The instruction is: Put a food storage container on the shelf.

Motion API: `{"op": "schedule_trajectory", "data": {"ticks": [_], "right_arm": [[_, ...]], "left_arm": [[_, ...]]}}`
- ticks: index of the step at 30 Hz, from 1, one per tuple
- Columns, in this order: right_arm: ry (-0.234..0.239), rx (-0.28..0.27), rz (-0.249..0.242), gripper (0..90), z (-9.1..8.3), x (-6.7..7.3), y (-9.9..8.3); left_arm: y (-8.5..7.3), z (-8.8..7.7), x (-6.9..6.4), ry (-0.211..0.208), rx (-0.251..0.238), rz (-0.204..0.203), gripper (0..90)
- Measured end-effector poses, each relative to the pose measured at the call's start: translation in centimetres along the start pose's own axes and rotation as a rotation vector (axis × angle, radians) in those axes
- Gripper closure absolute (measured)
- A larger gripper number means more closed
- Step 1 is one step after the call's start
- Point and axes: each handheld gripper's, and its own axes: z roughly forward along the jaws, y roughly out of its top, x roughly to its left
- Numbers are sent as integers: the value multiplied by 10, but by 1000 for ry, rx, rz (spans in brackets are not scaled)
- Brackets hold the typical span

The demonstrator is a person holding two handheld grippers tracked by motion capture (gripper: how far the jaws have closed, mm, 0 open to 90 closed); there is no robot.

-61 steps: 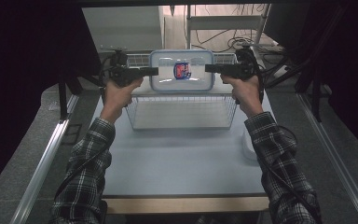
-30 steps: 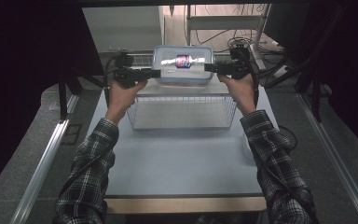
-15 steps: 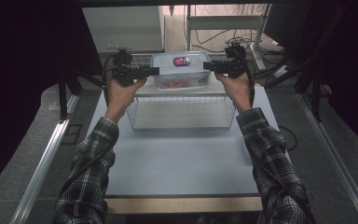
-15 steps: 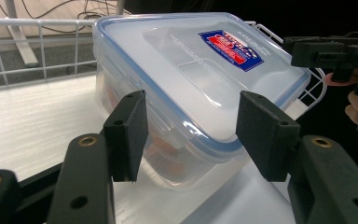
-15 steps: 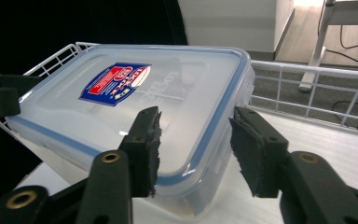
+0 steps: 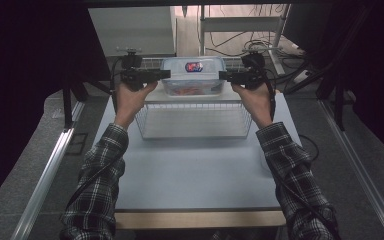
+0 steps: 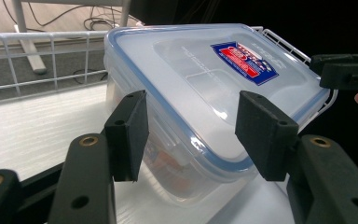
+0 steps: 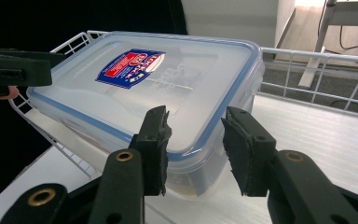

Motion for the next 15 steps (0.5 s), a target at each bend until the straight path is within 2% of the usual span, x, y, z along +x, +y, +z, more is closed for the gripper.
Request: {"op": "schedule_trajectory", "data": {"ticks": [1,3,5,7,10,15], "right_arm": [[-1,1,-3,603,0,0,0],[1,-4,-12,604,-2,1,0],[5,-18,-31,565,-4,2,-2],[16,-36,-57,520,-7,2,-4],[42,-31,-75,441,-12,3,-8],[81,-37,-97,337,-21,3,-18]], "left_arm": [[0,0,0,1,-1,2,436],[0,-2,-3,12,2,32,431],[-2,-5,-6,21,7,68,389],[-4,-10,-9,27,-11,102,333],[-9,-18,-13,-9,-27,110,261],[-25,-28,-21,-44,-22,153,180]]}}
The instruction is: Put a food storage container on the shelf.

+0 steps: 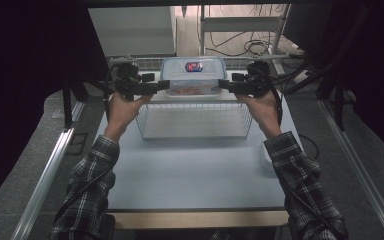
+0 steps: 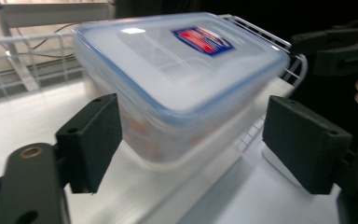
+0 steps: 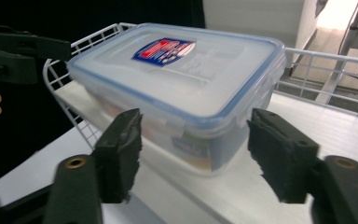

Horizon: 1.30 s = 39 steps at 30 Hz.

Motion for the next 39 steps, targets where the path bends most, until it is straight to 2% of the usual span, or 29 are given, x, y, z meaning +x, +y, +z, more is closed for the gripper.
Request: {"op": "schedule_trajectory", "data": {"ticks": [6,9,11,18,21,28,32,39], "right_arm": [[1,-2,-62,231,-9,5,-14],[10,1,-81,191,-12,8,-23],[23,-1,-89,169,-14,11,-30],[53,-3,-129,107,-21,21,-52],[69,-2,-139,89,-24,25,-62],[80,11,-150,64,-34,31,-84],[75,9,-157,61,-42,32,-96],[87,41,-160,60,-47,32,-121]], "left_arm": [[-19,-9,-17,14,27,54,110],[-30,-12,-26,2,45,81,88],[-38,-14,-29,-21,51,82,73],[-68,-20,-41,13,64,119,44],[-81,-20,-46,14,75,138,38],[-105,-24,-54,15,72,135,37],[-121,-23,-58,20,98,153,41],[-146,-24,-66,33,122,163,42]]}}
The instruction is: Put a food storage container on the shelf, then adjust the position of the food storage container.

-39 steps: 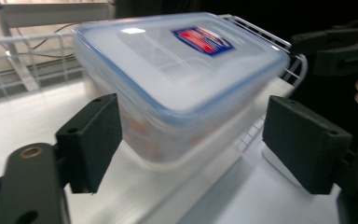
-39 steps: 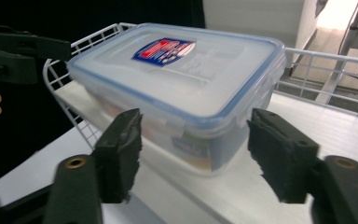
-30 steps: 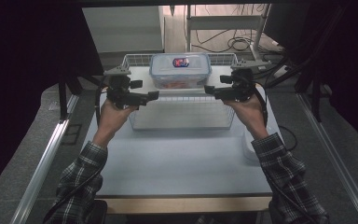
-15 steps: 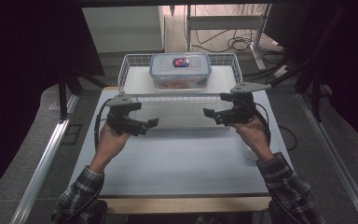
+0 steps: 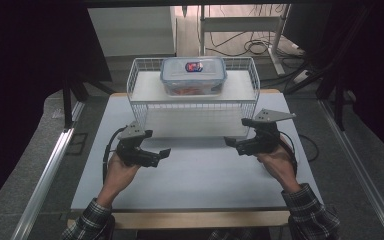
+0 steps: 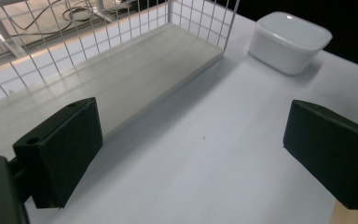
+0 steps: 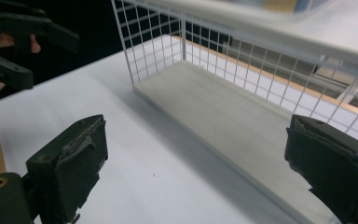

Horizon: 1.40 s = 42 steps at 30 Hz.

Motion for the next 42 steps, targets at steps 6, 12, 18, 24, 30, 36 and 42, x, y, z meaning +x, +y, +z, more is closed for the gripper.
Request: {"op": "schedule_trajectory", "data": {"ticks": [6,12,18,24,30,36,42], "right_arm": [[1,10,-13,55,-2,4,-18],[11,27,-5,51,-2,10,-37],[-6,45,3,51,-1,13,-56],[-14,62,2,51,-3,19,-72],[-28,86,-14,51,-3,28,-92],[-23,151,2,51,6,27,-106],[-46,176,-4,7,7,28,-104]], "left_arm": [[-27,5,-10,11,2,-9,41],[-47,10,-14,24,26,-11,41],[-57,7,-22,41,22,4,43],[-71,7,-26,42,36,12,44],[-83,7,-32,96,89,56,43],[-90,7,-32,104,107,54,43],[-91,8,-32,102,104,53,43]]}}
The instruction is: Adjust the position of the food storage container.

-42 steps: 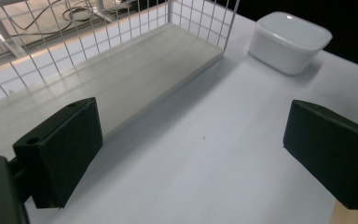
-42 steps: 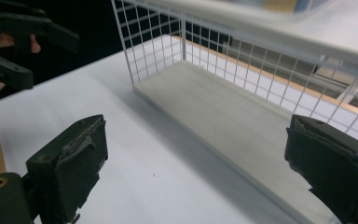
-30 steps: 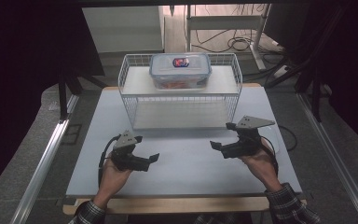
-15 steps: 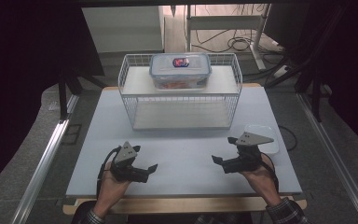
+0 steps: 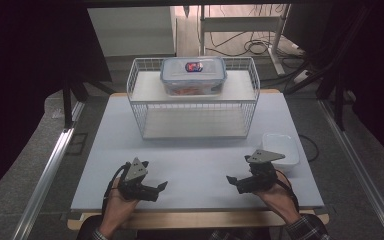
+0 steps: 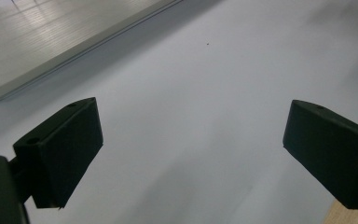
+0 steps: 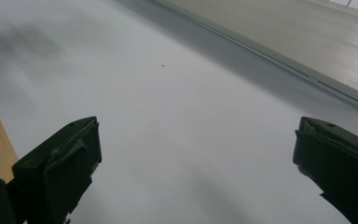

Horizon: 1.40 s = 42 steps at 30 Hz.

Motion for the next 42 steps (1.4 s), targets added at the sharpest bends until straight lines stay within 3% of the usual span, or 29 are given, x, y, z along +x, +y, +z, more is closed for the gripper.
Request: {"op": "schedule_trajectory", "data": {"ticks": [5,9,13,21,30,33,35,42], "right_arm": [[-27,49,10,30,-1,0,4],[-50,41,34,110,-7,-7,9],[-83,2,57,246,-17,-18,14],[-134,-12,85,559,-36,-49,18],[-261,-20,108,842,-57,-87,14],[-306,-11,130,890,-62,-102,8],[-322,-10,151,893,-64,-110,5],[-442,-11,225,894,-74,-136,-10]], "left_arm": [[-1,0,2,1,1,-4,44],[-1,1,2,1,7,-4,44],[-2,1,4,0,3,-12,45],[-3,2,7,0,3,-26,47],[-4,2,9,1,2,-32,50],[-4,2,9,0,6,-32,51],[-4,3,9,0,8,-33,51],[-5,3,11,-1,9,-38,57]]}}
